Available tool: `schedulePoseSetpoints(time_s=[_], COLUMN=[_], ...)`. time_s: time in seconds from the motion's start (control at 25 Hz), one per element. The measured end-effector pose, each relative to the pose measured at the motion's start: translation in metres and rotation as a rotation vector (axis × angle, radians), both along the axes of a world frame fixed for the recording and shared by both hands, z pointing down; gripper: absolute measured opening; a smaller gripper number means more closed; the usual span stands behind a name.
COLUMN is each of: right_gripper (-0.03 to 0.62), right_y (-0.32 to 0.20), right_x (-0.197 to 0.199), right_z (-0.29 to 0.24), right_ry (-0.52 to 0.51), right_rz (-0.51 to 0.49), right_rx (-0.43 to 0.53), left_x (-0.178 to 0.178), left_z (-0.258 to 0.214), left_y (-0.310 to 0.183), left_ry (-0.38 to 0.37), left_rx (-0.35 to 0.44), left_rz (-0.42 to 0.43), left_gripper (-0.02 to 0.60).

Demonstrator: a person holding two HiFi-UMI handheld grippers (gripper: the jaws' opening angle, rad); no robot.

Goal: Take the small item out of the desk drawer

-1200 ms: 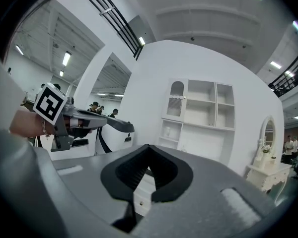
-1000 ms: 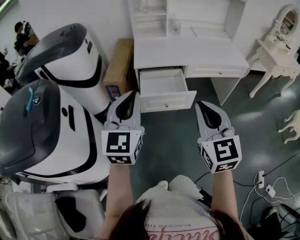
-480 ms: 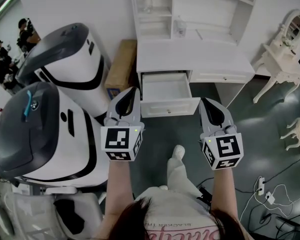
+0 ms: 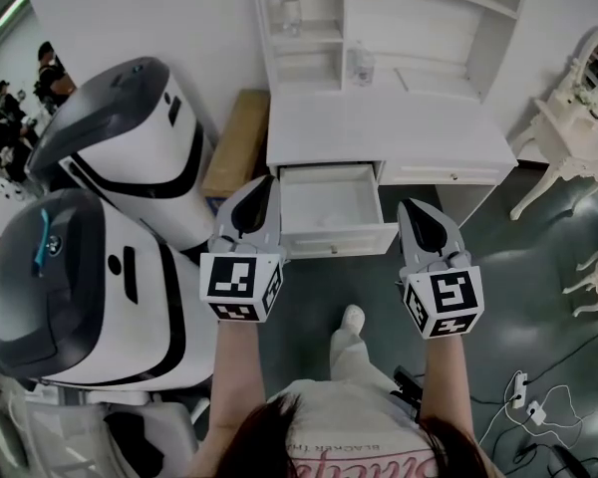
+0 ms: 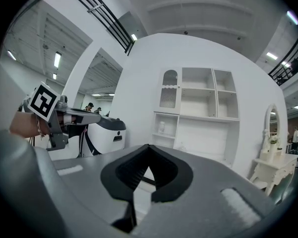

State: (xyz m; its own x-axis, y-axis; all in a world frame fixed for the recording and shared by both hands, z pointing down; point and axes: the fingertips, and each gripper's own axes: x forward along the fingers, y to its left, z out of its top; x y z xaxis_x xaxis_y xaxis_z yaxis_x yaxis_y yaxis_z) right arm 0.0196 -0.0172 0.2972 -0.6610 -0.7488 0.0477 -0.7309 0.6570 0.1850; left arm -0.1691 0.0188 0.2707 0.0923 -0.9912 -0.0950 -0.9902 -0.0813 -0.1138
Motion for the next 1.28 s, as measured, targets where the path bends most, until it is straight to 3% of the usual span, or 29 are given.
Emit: schedulePoseSetpoints(time_s=[0.64,1.08,1.28], right_gripper=[0.002,0.002,0.002], right_y=[-0.168,-0.247,-0.267], right_x=[0.006,0.011,0.015], right_z=[0.001,0.008,0.015], right_ry=[0.000,0.003,0.006], right_rz=[-0.009,-0.018,-0.013], right_rx=[-0.043,-0.062,-0.082], left_x=[0.001,0.004,0.008], left_z=[0.000,0.014,0.021], left_y=[-0.166,-0.241,-0.263], left_ry=[-0.004,0.038,0.083], left_rx=[-0.030,-0.104,-0.131], left_rz=[-0.029,-0.005,0.018], left_gripper=[0.021,0.134,0.221])
